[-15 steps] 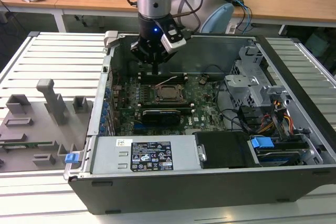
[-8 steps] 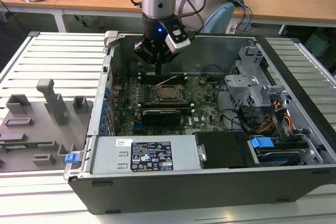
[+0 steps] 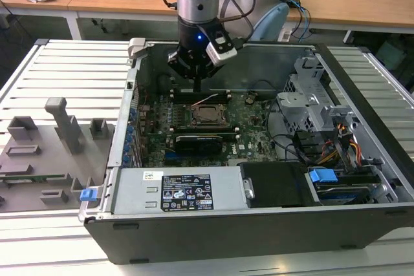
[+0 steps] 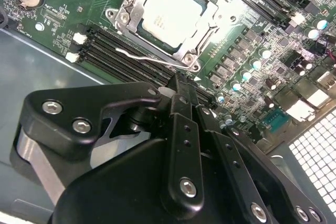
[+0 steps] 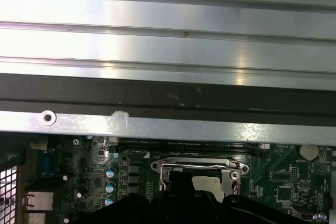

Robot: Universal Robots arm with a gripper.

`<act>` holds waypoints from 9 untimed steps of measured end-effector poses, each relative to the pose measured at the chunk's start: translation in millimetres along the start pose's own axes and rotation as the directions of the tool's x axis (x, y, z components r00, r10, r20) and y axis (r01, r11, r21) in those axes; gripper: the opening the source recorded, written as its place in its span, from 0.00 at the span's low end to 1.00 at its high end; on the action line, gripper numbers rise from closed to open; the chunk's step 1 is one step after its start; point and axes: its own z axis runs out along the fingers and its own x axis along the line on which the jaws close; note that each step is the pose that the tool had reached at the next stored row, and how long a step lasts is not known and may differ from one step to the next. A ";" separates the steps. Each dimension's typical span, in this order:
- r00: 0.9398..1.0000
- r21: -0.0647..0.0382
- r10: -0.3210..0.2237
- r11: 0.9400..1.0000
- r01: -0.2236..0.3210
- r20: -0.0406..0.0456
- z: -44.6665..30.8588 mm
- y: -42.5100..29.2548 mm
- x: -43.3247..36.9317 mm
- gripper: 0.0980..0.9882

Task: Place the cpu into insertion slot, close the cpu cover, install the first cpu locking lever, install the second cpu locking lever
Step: 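Install the first cpu locking lever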

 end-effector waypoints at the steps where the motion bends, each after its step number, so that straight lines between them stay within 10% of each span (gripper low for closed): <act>1: 1.000 0.000 0.000 1.000 0.000 0.000 0.3 0.0 -0.2 0.01; 5: 1.000 -0.037 0.001 0.999 -0.001 0.001 1.9 -1.5 -0.1 0.01; 9: 1.000 -0.050 0.003 0.999 -0.003 0.002 7.9 -4.0 -2.6 0.01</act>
